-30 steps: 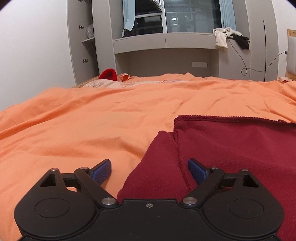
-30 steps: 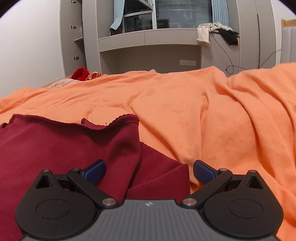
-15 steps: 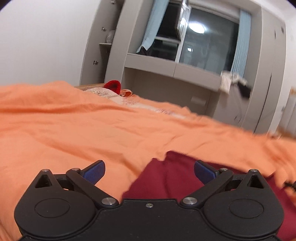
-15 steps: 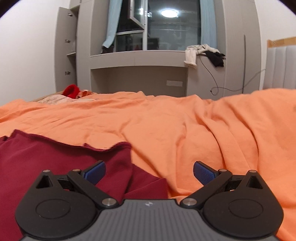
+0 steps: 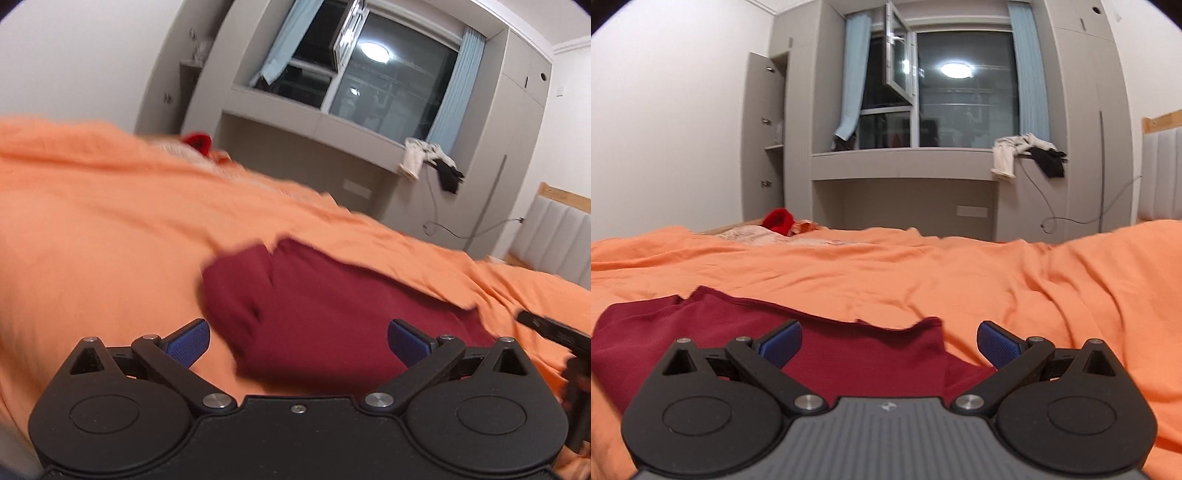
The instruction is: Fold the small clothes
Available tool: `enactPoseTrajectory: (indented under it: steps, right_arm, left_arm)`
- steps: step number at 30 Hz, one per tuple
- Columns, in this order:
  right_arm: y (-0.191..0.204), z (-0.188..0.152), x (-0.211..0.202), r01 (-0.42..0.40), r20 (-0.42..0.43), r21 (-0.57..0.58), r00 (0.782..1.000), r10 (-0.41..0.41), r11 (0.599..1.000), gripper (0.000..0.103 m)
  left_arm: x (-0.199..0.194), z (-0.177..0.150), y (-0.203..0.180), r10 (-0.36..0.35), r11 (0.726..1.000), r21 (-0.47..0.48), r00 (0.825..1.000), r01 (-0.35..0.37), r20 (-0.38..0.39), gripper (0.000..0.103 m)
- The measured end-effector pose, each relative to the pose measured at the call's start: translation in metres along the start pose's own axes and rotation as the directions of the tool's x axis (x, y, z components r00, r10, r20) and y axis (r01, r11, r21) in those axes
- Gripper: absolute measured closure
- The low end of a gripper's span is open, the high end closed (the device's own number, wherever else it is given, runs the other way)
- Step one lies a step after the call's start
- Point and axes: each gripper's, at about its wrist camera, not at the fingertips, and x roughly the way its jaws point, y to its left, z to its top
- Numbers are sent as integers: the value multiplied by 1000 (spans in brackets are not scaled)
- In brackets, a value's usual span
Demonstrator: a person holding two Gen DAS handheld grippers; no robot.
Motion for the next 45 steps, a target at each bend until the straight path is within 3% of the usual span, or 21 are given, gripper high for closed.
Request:
enactPoseTrajectory:
  steps: [4, 7, 12, 20, 25, 30, 32, 36, 40, 45]
  right_arm:
    - [6, -10, 3, -66, -34, 92, 997, 69, 994, 0]
    - [5, -17, 8, -101, -73, 164, 991, 115, 981, 0]
    - [0, -24, 12, -70, -119, 212, 988, 97, 975, 0]
    - [-3, -29, 16, -39, -171, 284, 981, 90, 958, 0]
    - [5, -31, 16, -48, -182, 264, 978, 98, 963, 0]
    - [20, -35, 15, -45, -190, 203, 978, 84, 978, 0]
    - [27, -36, 14, -48, -178, 166, 981, 78, 985, 0]
    - [46, -34, 7, -58, -120, 80, 990, 68, 995, 0]
    - [72, -31, 4, -102, -70, 5, 992, 102, 995, 0]
    - [109, -36, 14, -42, -71, -42, 997, 39, 998, 0]
  left_arm:
    - [9, -22, -5, -69, 997, -38, 992, 66, -107, 1]
    - [16, -27, -12, -93, 996, -14, 989, 92, -117, 1]
    - [28, -28, -10, -172, 984, -73, 975, 163, -138, 1]
    - [70, -13, -5, -205, 965, -199, 965, 171, -165, 1]
    - [98, 7, 8, -199, 936, -324, 966, 137, -167, 1]
    - [135, 24, -11, -105, 984, -166, 968, 67, -228, 1]
    - [139, 26, -10, -94, 990, -125, 973, 69, -210, 1]
    - [134, 18, -7, -87, 986, -155, 985, 63, -152, 1]
    - [128, 18, -4, -110, 981, -175, 983, 83, -149, 1]
    - [125, 17, 1, -122, 972, -220, 981, 87, -150, 1]
